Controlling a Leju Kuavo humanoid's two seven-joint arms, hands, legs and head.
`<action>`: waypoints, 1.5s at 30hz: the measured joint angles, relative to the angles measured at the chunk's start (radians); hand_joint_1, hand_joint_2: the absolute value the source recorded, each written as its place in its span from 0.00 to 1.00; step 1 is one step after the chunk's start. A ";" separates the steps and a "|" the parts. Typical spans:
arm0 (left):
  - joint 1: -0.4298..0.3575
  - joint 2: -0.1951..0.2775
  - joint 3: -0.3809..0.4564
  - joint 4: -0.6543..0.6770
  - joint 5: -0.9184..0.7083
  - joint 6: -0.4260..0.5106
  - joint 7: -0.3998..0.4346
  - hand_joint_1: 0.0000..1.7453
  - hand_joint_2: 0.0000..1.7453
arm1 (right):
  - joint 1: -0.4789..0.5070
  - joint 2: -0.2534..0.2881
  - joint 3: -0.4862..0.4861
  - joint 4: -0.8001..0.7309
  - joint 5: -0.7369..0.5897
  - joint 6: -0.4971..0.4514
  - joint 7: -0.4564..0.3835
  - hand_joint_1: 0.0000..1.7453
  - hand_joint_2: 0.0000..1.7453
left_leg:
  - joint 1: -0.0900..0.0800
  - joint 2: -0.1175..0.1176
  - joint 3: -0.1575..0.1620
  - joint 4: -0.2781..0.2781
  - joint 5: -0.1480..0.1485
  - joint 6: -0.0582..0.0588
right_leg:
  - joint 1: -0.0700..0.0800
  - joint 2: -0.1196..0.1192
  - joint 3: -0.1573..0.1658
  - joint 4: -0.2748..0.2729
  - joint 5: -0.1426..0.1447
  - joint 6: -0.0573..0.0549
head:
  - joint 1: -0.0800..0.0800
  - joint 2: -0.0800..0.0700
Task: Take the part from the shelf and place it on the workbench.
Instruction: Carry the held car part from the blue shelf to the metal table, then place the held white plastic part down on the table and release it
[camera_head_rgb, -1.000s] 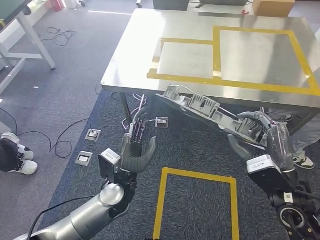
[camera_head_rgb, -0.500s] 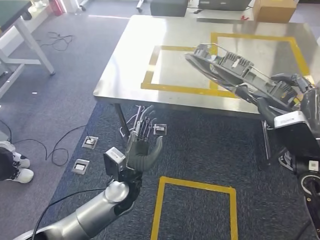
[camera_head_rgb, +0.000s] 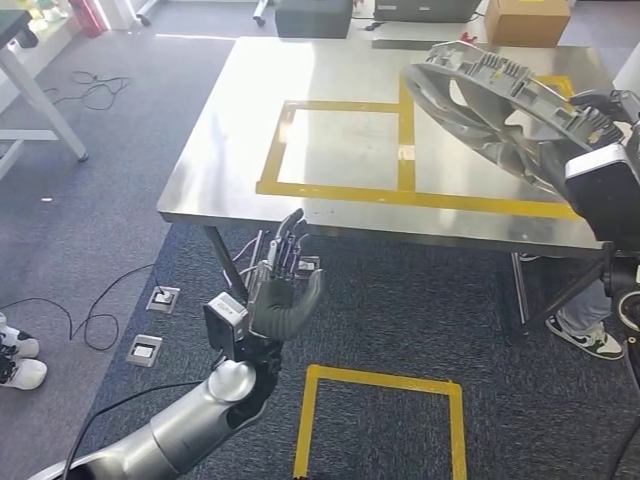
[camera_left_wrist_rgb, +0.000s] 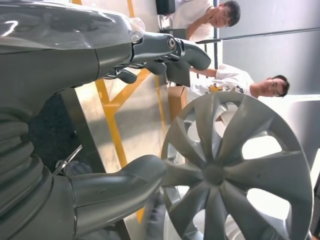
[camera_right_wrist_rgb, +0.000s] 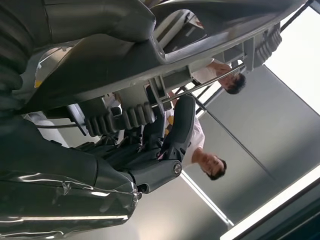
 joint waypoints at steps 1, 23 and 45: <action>-0.002 -0.003 0.000 0.001 0.000 0.000 -0.001 0.00 1.00 | -0.014 0.001 0.000 0.011 -0.007 -0.003 -0.001 1.00 1.00 | 0.004 0.001 0.012 -0.005 -0.001 0.002 | 0.000 -0.002 -0.003 0.016 -0.007 0.005 | 0.001 0.000; -0.032 -0.028 0.000 0.056 0.010 -0.018 -0.018 0.00 1.00 | -0.110 0.047 0.022 0.209 -0.043 -0.028 -0.036 1.00 1.00 | 0.039 0.014 -0.141 0.307 -0.157 -0.071 | -0.030 -0.003 -0.018 -0.002 0.007 -0.002 | -0.013 0.000; -0.045 -0.047 0.000 0.097 0.017 -0.020 -0.037 0.00 1.00 | -0.135 0.105 0.064 0.385 -0.052 -0.014 -0.078 1.00 1.00 | 0.020 -0.007 0.086 0.018 -0.090 -0.048 | -0.031 -0.011 -0.109 -0.008 0.078 0.022 | 0.011 0.000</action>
